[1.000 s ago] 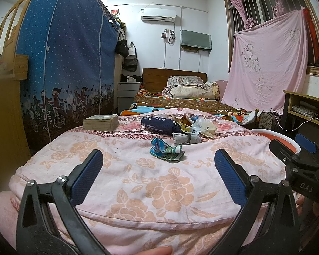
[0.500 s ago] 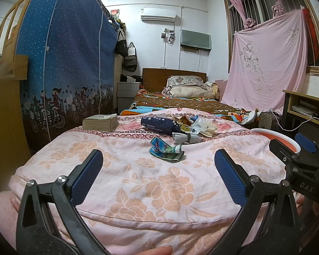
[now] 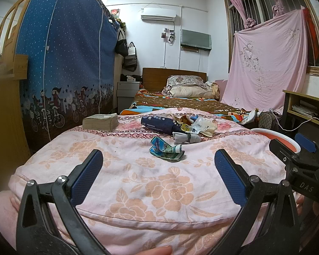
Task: Collect trash
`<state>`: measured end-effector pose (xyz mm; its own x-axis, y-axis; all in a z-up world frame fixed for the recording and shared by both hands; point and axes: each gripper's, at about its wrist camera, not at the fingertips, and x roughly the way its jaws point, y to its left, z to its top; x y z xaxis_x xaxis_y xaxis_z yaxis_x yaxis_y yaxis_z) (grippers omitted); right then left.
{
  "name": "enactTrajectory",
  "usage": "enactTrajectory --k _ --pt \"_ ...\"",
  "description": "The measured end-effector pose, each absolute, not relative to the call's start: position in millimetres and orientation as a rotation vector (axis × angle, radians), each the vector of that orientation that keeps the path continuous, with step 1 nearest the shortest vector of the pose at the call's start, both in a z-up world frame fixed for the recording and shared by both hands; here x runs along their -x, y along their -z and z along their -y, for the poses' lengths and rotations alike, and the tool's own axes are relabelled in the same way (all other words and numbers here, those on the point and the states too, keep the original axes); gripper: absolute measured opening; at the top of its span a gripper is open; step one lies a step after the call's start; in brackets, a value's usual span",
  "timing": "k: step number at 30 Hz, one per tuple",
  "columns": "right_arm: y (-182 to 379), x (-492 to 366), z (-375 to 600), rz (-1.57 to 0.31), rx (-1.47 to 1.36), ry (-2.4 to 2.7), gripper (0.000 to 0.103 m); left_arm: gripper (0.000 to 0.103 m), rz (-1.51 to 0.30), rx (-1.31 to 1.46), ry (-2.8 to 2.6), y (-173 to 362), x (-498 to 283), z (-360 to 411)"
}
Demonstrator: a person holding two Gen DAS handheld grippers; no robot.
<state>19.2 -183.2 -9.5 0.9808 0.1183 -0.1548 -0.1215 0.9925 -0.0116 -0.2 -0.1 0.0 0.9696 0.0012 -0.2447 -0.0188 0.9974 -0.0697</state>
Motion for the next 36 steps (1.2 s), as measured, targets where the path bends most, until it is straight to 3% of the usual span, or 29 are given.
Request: enactTrajectory --k 21,36 --pt "9.8 -23.8 178.6 -0.167 0.021 -0.138 0.103 0.092 -0.251 0.087 -0.031 -9.8 -5.8 -7.7" --pt "-50.0 -67.1 181.7 -0.015 0.070 -0.230 0.103 0.092 -0.065 0.042 -0.013 -49.8 -39.5 -11.4"
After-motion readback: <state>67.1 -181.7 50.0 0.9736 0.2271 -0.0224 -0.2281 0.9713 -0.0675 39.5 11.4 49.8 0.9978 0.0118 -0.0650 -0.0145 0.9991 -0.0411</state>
